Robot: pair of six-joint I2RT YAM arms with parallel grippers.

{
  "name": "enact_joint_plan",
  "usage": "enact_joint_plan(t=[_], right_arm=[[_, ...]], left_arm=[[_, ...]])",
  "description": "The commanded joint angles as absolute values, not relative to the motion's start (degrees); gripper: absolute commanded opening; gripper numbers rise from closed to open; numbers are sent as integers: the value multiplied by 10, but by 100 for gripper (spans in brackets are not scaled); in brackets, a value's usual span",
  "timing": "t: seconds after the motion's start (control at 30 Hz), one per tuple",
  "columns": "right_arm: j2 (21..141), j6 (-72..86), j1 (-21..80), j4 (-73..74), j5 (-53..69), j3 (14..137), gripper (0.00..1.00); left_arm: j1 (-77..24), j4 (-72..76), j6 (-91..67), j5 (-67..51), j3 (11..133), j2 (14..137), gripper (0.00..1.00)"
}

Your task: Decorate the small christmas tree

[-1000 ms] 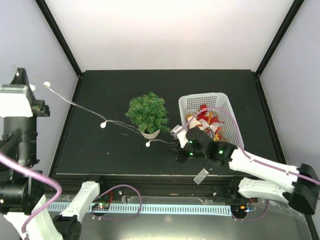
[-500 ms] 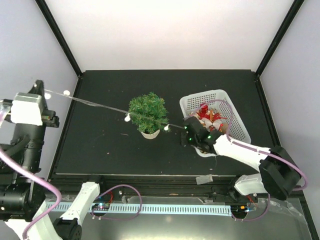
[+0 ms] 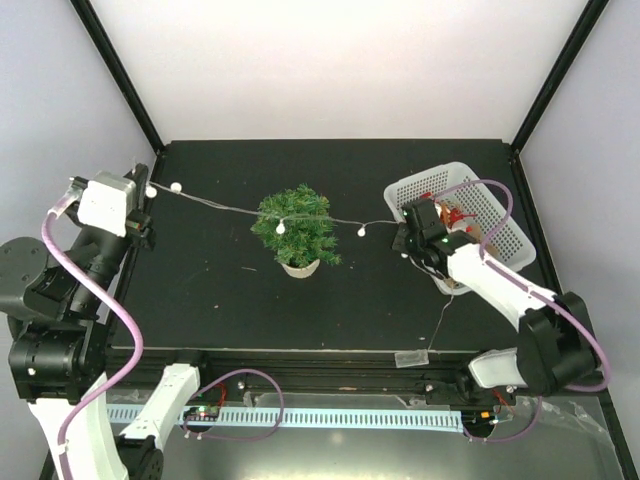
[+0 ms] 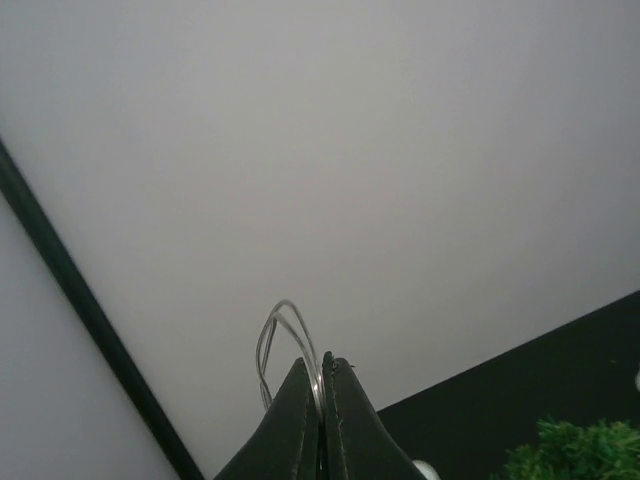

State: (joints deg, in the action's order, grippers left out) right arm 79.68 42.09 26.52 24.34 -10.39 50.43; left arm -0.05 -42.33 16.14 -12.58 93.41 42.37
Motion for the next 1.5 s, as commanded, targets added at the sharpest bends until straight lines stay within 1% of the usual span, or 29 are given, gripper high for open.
enact_joint_plan(t=[0.0,0.03,0.13,0.23,0.3,0.4,0.47,0.5,0.67,0.77,0.87,0.93,1.1,1.23,1.47], right_arm=[[727,371,268,220,-49,513,1],[715,336,278,220,-14,517,1],[678,284,315,248,25,527,1],[612,241,358,247,79,517,1],[558,223,369,238,133,511,1],[458,212,373,184,237,493,1],[404,218,373,160,252,495,1],[393,213,373,172,250,514,1],[423,173,374,261,205,640,1],[443,167,376,278,211,707,1],[455,171,379,296,231,736,1],[458,163,387,309,221,734,1],[473,163,396,348,141,689,1],[494,178,396,356,96,657,1],[539,181,396,355,40,626,1]], left_arm=[[2,-390,146,-208,911,429,2],[2,-390,142,-212,913,439,2],[3,-381,138,-206,929,470,2],[2,-364,133,-200,953,498,2],[2,-361,129,-192,978,519,2],[2,-359,124,-181,1012,541,2],[2,-353,121,-178,1021,542,1],[2,-350,119,-174,1023,542,1],[2,-354,119,-150,1041,540,2],[2,-354,125,-122,1043,527,2],[2,-370,136,-112,1041,507,2],[2,-386,145,-111,1028,486,2],[2,-436,183,-95,960,440,1],[2,-462,202,-105,892,415,2],[2,-452,236,-116,815,434,2]])
